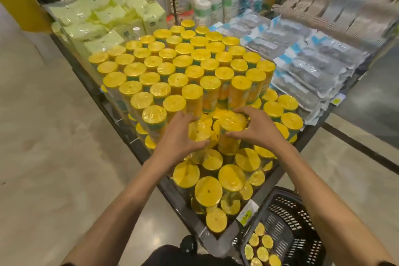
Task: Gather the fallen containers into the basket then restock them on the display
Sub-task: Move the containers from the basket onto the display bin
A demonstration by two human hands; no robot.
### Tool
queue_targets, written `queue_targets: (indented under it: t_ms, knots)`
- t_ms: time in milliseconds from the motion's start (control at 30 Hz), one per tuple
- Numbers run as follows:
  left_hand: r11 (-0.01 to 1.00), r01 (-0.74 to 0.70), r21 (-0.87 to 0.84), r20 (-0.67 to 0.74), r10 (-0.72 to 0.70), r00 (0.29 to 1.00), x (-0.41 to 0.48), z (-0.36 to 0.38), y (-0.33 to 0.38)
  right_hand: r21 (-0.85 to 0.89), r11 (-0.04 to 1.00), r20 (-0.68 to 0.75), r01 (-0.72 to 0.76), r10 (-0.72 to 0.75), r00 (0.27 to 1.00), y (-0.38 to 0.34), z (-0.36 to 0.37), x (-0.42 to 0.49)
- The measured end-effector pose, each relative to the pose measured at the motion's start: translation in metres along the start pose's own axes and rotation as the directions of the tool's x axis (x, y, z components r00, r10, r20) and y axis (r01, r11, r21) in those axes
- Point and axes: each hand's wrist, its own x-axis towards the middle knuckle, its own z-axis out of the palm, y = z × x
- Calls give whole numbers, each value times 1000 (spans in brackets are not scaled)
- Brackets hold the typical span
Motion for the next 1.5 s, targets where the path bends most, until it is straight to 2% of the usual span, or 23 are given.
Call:
queue_targets:
  t_ms: [133, 400, 700, 1000, 1267, 1333, 1500]
  knots:
    - [999, -10, 54, 27, 8, 1000, 32, 1, 3, -128, 989, 95, 79, -67, 993, -3, -14, 37]
    - [988, 51, 148, 46, -58, 997, 78, 3, 19, -277, 924, 299, 262, -176, 938, -7, -34, 104]
    - [960, 123, 252, -1, -126, 992, 100, 12, 31, -351, 849, 393, 395, -249, 885, -7, -41, 143]
    - [954, 160, 253, -35, -157, 987, 106, 21, 39, -336, 838, 395, 429, -288, 872, 7, -40, 152]
    - [921, 187, 342, -67, -175, 982, 104, 28, 48, -387, 804, 366, 451, -315, 876, 16, -41, 151]
    - [927, 190, 324, -77, -174, 982, 102, 30, 49, -421, 776, 370, 469, -326, 870, 16, -41, 151]
    - [954, 177, 243, -112, -154, 982, 92, 33, 46, -424, 783, 377, 456, -306, 874, 18, -38, 152]
